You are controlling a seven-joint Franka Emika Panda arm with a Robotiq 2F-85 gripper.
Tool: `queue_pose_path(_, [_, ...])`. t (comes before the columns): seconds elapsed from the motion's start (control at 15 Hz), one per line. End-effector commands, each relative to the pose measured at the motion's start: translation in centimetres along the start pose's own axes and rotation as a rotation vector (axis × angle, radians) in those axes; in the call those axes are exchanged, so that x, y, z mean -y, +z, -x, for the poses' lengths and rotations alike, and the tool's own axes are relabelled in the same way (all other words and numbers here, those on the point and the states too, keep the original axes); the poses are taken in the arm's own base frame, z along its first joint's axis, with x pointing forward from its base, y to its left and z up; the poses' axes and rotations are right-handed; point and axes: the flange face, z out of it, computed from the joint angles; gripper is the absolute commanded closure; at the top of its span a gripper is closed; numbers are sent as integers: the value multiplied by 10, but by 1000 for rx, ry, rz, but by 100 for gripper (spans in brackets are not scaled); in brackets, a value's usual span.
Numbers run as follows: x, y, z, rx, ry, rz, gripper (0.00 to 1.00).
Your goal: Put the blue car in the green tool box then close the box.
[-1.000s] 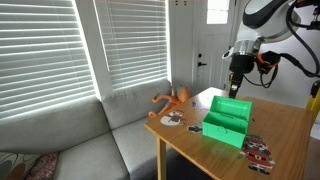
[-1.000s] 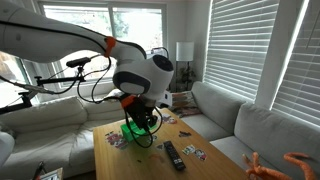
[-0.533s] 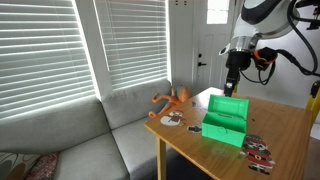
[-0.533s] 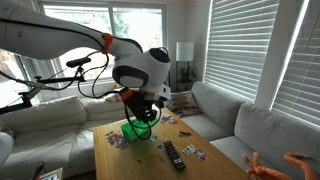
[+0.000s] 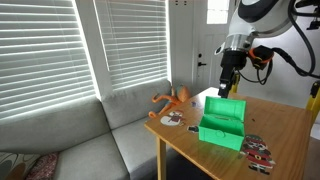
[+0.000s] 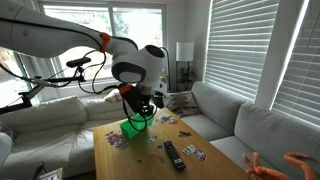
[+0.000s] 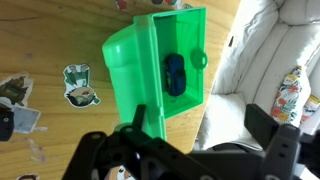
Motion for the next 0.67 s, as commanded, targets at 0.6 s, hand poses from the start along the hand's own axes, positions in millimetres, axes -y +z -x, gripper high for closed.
queue_pose_path(0.6, [43,1,-3,23,-76,46,0])
